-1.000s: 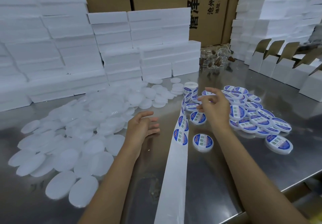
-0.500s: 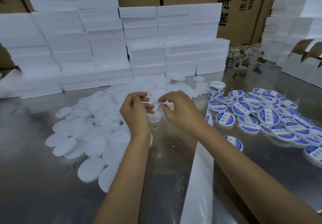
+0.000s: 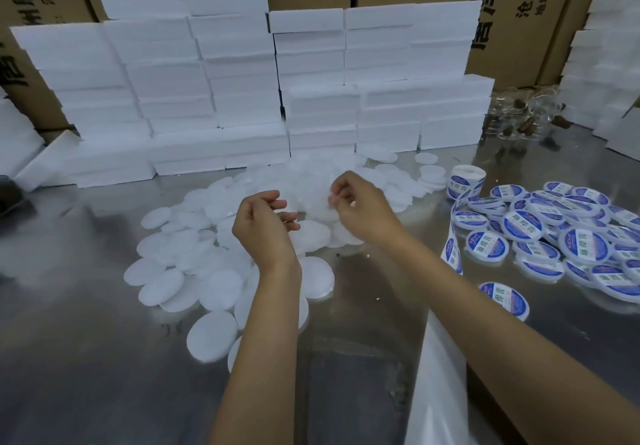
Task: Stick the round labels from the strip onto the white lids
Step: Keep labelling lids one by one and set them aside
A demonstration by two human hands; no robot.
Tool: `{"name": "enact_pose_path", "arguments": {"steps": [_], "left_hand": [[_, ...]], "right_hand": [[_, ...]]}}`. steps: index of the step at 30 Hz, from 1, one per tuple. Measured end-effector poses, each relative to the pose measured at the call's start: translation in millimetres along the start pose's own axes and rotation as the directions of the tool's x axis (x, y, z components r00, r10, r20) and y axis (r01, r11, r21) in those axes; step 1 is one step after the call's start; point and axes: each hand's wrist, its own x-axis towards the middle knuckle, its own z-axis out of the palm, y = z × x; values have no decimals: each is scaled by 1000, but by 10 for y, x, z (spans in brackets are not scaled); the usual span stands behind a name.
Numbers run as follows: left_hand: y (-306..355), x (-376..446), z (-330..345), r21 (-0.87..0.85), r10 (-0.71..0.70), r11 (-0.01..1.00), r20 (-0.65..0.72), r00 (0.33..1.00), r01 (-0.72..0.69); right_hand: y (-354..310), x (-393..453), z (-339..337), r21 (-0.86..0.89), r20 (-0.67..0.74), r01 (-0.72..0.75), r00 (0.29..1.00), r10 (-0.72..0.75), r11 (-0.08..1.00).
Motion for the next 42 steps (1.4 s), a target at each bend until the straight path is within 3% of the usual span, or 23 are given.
{"name": "enact_pose_path", "arguments": {"steps": [3,6,9,12,14,17,21,23,25,27,32,38,42], "left_hand": [[-23,-42,23,86,70,993,88,994,-78],[-55,-115,102,162,55,981,291,955,-106],[-116,-232,198,206,-83,978,529,844,-33],[-152,-344,234,225,-155,974,667,729,1],[-166,-383,236,216,-198,975,701,685,61],[-199,-425,243,197,-230,972,723,652,125],[-244,-461,248,249,-270,960,706,655,127],[-286,-477,260,272,-294,952,689,662,140],[-334,-500,277,286,-304,948,679,668,140],[-376,-517,291,301,-298,946,674,675,118],[-442,-536,314,311,-295,945,683,668,99],[-500,-561,324,378,-323,924,680,658,62],[-519,-603,329,371,-341,924,697,631,89]], "right_hand": [[-53,-80,-184,216,-21,-110,993,118,970],[-102,-197,-349,371,16,-174,983,182,912],[-110,-308,-448,446,43,-200,978,203,872],[-74,-408,-506,492,8,-206,973,233,846],[-21,-465,-560,484,-31,-198,970,243,852],[97,-551,-714,339,-167,-146,963,212,930],[360,-788,-1041,227,-416,-140,881,226,964],[487,-903,-1158,185,-475,-160,849,231,970],[584,-977,-1194,86,-407,-191,889,210,978],[632,-1016,-1146,-26,-224,-221,952,210,975],[678,-1055,-996,-310,75,-96,989,125,946],[668,-1080,-967,-432,96,-41,991,91,901],[656,-1068,-954,-425,76,-40,994,80,904]]}}
